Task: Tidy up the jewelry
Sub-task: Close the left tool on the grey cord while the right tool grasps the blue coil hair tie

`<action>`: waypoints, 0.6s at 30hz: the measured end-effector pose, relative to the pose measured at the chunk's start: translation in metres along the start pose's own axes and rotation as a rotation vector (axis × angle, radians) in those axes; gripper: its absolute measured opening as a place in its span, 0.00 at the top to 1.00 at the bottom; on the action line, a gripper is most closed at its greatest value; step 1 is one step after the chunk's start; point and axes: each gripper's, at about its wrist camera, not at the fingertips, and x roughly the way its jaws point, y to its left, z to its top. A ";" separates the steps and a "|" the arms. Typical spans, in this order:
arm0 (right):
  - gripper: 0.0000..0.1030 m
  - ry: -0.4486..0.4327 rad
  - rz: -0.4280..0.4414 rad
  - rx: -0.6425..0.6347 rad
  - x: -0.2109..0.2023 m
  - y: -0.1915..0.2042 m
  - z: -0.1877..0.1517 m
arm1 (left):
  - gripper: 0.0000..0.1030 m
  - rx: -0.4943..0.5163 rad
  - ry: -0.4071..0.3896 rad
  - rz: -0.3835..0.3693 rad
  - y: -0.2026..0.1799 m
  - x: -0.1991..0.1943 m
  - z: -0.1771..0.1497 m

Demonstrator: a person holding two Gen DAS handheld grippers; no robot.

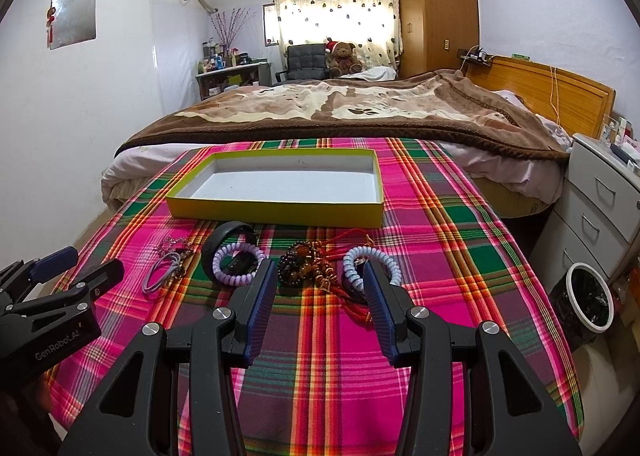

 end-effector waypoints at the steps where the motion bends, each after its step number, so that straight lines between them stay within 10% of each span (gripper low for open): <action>1: 0.56 -0.004 0.003 -0.003 0.001 -0.001 0.000 | 0.29 -0.002 0.002 -0.017 0.001 0.001 0.000; 11: 0.56 0.050 -0.018 0.010 0.016 -0.039 0.002 | 0.29 -0.056 0.129 -0.228 0.019 0.032 0.002; 18: 0.56 0.132 -0.041 0.018 0.040 -0.069 0.009 | 0.29 -0.053 0.175 -0.222 0.020 0.048 0.002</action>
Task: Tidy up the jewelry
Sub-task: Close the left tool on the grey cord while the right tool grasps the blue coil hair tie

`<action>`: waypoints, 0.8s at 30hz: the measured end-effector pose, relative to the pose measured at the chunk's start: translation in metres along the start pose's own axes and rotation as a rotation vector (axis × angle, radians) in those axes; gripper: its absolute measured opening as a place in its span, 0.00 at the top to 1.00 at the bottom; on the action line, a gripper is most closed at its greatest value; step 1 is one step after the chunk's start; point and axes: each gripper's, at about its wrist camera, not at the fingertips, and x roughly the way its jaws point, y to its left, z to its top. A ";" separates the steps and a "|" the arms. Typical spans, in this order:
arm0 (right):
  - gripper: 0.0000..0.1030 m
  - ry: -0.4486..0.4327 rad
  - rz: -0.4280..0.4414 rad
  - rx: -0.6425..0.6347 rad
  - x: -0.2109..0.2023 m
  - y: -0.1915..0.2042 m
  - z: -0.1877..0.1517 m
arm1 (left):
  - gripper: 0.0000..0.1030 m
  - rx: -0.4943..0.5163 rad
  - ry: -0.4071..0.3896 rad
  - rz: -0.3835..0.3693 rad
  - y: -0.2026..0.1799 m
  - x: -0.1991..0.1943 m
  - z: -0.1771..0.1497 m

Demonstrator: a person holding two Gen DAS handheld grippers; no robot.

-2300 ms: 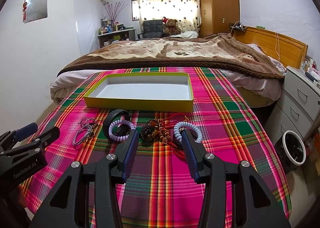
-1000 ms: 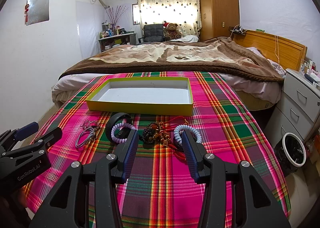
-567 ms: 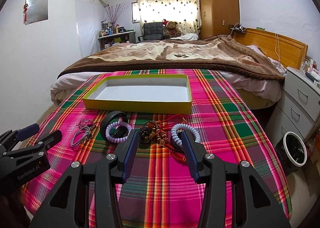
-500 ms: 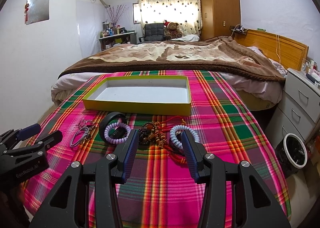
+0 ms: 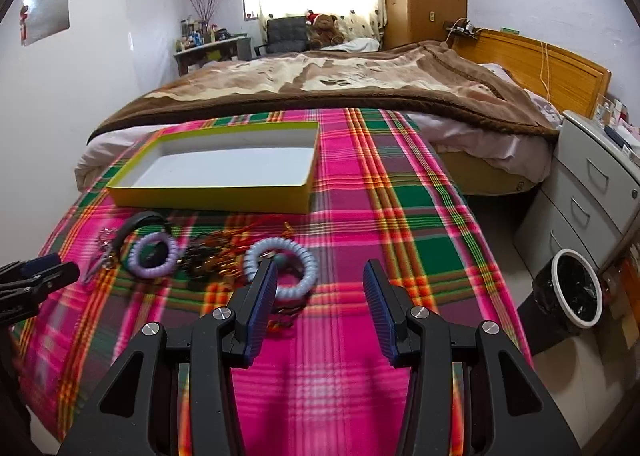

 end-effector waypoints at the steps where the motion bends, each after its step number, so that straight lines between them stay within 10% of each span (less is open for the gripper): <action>1: 0.56 0.027 0.014 0.004 0.006 -0.003 0.003 | 0.29 0.004 0.003 0.004 0.000 0.001 0.000; 15: 0.57 0.152 0.171 0.021 0.051 -0.012 0.011 | 0.37 -0.008 0.037 0.001 0.010 0.014 0.008; 24: 0.92 0.170 0.199 0.019 0.057 -0.011 0.010 | 0.52 -0.009 0.082 0.013 0.017 0.025 0.011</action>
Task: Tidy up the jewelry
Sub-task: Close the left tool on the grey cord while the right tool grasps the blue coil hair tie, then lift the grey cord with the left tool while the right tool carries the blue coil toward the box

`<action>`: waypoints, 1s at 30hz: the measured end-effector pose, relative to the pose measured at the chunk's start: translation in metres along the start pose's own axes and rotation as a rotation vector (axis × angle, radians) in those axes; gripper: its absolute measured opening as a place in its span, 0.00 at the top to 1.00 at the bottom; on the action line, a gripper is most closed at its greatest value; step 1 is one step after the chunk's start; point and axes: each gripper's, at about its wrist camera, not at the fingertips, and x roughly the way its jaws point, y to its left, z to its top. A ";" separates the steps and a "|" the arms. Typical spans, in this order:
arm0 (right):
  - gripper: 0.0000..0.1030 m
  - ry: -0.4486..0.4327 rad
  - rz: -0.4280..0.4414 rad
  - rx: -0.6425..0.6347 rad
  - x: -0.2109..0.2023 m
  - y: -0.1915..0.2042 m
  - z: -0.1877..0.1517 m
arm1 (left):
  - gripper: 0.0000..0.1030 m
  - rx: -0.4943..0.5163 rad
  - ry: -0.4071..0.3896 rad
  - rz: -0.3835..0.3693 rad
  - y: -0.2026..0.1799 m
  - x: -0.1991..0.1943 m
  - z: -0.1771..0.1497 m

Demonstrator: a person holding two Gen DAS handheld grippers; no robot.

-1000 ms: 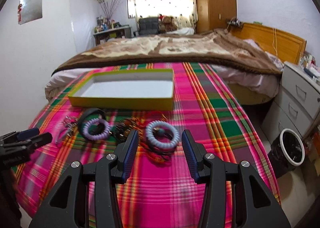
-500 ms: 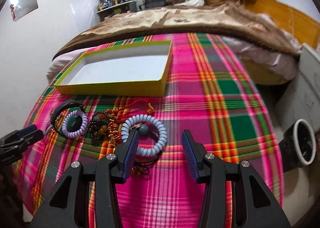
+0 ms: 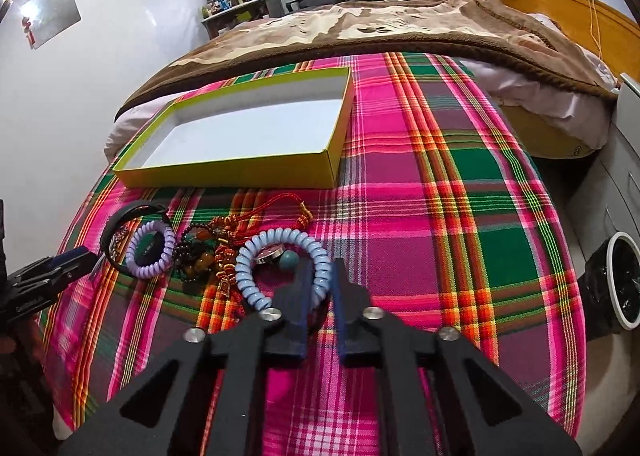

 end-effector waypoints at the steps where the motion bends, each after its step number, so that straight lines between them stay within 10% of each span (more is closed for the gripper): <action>1: 0.95 -0.003 0.005 -0.006 -0.001 0.001 0.000 | 0.52 0.007 0.002 0.008 -0.001 0.001 0.000; 12: 0.98 -0.060 0.017 -0.001 -0.016 0.002 -0.001 | 0.96 0.049 0.005 -0.004 -0.005 0.007 0.005; 30: 0.90 0.038 0.025 -0.045 0.007 0.001 0.006 | 0.96 0.046 -0.009 -0.061 -0.005 0.000 0.013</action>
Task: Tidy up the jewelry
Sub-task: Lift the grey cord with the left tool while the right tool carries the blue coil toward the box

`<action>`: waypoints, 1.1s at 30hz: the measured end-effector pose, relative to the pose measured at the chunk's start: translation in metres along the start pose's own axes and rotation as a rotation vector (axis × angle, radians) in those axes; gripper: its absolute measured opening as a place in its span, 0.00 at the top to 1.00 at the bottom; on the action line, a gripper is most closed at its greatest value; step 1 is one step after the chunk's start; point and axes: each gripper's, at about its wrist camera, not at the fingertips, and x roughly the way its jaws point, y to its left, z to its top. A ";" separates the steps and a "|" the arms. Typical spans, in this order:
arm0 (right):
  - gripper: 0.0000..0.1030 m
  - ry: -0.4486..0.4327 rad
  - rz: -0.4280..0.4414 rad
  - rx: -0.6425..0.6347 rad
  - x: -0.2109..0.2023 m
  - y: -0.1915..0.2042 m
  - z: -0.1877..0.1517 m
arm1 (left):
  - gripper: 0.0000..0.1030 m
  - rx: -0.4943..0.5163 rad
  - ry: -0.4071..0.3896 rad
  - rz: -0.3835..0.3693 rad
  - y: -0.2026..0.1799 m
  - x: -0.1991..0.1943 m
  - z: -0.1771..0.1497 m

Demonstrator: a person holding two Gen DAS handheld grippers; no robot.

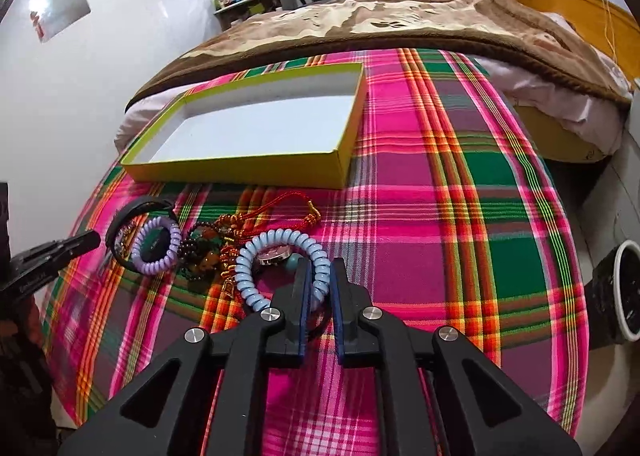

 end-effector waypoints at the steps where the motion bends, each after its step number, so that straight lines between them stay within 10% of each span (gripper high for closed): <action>1: 0.87 0.012 -0.006 -0.010 0.003 0.001 0.000 | 0.96 -0.002 0.008 0.009 0.000 0.003 0.000; 20: 0.90 -0.004 -0.032 -0.087 0.001 0.011 0.004 | 0.96 0.057 0.023 0.057 -0.007 0.009 -0.003; 33: 0.90 -0.105 0.018 -0.026 -0.030 0.010 0.007 | 0.95 0.038 -0.015 -0.088 -0.013 -0.013 -0.002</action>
